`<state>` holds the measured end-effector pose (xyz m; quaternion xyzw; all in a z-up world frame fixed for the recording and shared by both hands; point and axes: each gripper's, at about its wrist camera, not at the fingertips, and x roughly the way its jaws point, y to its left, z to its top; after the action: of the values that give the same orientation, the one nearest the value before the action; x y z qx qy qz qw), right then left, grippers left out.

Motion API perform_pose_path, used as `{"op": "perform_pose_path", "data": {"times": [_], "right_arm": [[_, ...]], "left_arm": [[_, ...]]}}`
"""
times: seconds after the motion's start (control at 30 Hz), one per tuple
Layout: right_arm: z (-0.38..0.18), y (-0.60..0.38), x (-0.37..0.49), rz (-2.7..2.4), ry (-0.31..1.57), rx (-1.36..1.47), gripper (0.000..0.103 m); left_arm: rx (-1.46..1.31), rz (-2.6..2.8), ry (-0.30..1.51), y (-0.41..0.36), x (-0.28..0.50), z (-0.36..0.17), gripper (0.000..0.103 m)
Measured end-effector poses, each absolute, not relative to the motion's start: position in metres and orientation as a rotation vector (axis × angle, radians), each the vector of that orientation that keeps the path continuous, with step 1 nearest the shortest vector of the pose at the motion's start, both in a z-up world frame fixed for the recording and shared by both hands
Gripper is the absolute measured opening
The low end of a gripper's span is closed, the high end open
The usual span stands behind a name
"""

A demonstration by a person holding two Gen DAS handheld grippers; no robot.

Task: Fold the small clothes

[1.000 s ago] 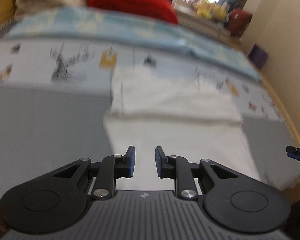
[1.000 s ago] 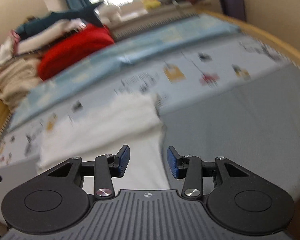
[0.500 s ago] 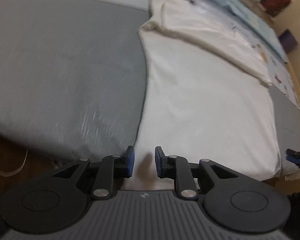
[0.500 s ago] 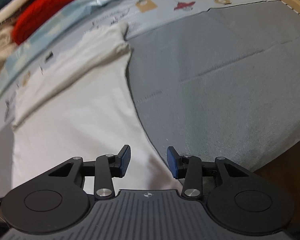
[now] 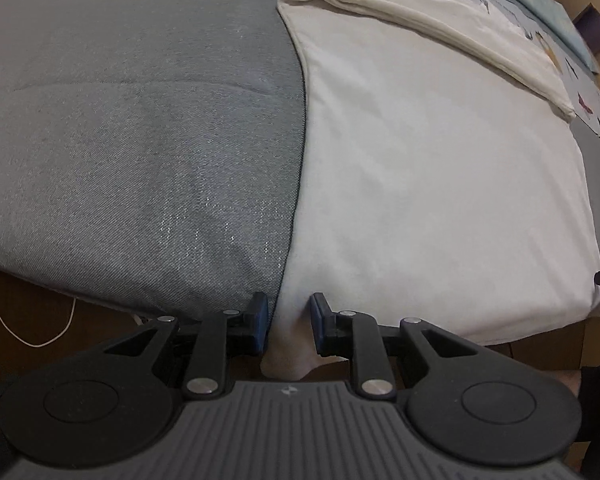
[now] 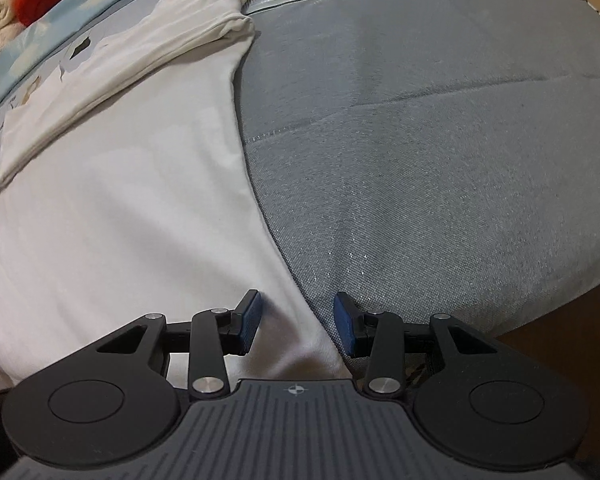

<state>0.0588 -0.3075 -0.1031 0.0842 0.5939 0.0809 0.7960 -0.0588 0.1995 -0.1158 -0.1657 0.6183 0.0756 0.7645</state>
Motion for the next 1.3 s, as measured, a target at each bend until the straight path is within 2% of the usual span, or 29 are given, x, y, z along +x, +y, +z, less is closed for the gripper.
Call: {"op": "perform_pose_path", "data": {"times": [0.07,0.1,0.13,0.2,0.23,0.37,0.53,0.73,0.83,0.93,0.97,1.1,1.3], "right_arm": [[-0.102,-0.305,0.057,0.188,1.277,0.171,0.041],[-0.101,-0.303,0.056,0.202,1.278,0.162,0.039],[-0.101,-0.301,0.054,0.214,1.278,0.152,0.031],[-0.099,-0.3,0.051,0.249,1.28,0.148,0.009],[-0.099,-0.3,0.05,0.264,1.282,0.169,0.005],[-0.092,-0.305,0.048,0.261,1.262,0.204,0.005],[-0.099,-0.298,0.046,0.254,1.295,0.133,0.011],[-0.098,-0.294,0.046,0.255,1.294,0.105,0.011],[-0.098,-0.294,0.044,0.257,1.294,0.095,0.011],[-0.098,-0.291,0.044,0.262,1.292,0.082,0.011],[-0.098,-0.29,0.045,0.262,1.288,0.081,0.006],[-0.084,-0.292,0.044,0.281,1.247,0.12,0.005],[-0.025,-0.315,0.041,0.357,1.119,0.286,0.005]], "left_arm": [[-0.351,0.159,1.341,0.197,-0.057,-0.116,0.022],[-0.343,0.15,1.337,0.196,-0.057,-0.115,0.015],[-0.332,0.14,1.331,0.194,-0.058,-0.114,0.01],[-0.32,0.128,1.313,0.191,-0.062,-0.108,0.005],[-0.326,0.121,1.304,0.191,-0.064,-0.105,0.005],[-0.349,0.118,1.313,0.192,-0.067,-0.103,0.005],[-0.318,0.125,1.399,0.19,-0.067,-0.118,0.012],[-0.288,0.129,1.406,0.184,-0.066,-0.121,0.012],[-0.272,0.113,1.394,0.182,-0.071,-0.115,0.006],[-0.245,0.093,1.373,0.169,-0.07,-0.109,0.006],[-0.241,0.087,1.364,0.167,-0.072,-0.104,0.006],[-0.198,0.019,1.301,0.158,-0.079,-0.073,0.005],[-0.152,-0.066,1.187,0.16,-0.094,-0.011,0.005]]}}
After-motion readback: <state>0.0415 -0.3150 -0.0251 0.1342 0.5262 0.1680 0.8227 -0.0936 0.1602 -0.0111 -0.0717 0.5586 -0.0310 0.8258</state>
